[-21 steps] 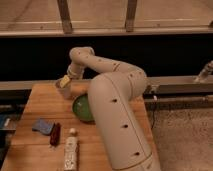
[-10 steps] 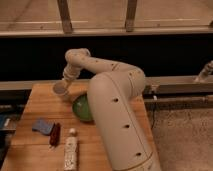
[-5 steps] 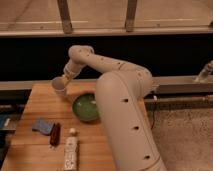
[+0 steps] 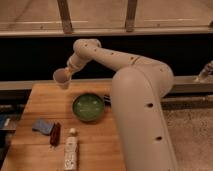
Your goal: Pick up the ceramic cup
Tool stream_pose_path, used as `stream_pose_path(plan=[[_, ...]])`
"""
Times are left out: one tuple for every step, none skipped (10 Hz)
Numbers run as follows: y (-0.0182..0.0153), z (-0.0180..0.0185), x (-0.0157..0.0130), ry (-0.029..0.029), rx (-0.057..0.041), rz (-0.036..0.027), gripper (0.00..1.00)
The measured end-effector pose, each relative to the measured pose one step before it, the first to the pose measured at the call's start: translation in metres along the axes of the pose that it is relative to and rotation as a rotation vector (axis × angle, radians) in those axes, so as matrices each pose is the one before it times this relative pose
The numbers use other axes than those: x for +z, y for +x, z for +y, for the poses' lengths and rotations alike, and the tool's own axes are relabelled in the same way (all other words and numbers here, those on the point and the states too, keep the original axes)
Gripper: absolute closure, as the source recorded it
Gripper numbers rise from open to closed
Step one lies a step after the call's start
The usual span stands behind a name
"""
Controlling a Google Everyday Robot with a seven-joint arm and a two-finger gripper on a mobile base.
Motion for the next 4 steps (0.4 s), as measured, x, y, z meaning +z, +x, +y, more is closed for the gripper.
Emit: stream_pose_path(plan=[[0.00490,-0.00441,-0.01165,0.02659,0.00682,-0.00769,1.00],[0.00565,-0.00413,-0.01365,0.02816,0.01024,-0.00838,1.00],[0.00484,-0.00565,-0.01310,0.02590,0.02175,-0.00595,1.00],[0.00298,-0.00418,-0.00529,0.01326,0.00937,-0.00013,1.00]])
